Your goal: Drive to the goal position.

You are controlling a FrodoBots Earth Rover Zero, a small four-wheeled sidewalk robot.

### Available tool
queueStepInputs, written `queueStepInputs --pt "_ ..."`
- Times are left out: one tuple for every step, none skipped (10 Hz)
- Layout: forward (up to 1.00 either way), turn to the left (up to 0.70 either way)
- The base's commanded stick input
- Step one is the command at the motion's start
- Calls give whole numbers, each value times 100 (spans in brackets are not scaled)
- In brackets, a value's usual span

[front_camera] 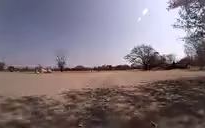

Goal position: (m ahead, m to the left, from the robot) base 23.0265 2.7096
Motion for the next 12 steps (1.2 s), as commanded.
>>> queueStepInputs --pt "100 0" --pt "100 0" --pt "100 0" --pt "100 0" --pt "100 0" --pt "100 0" --pt "100 0" --pt "100 0" --pt "100 0" --pt "100 0" --pt "100 0" --pt "100 0"
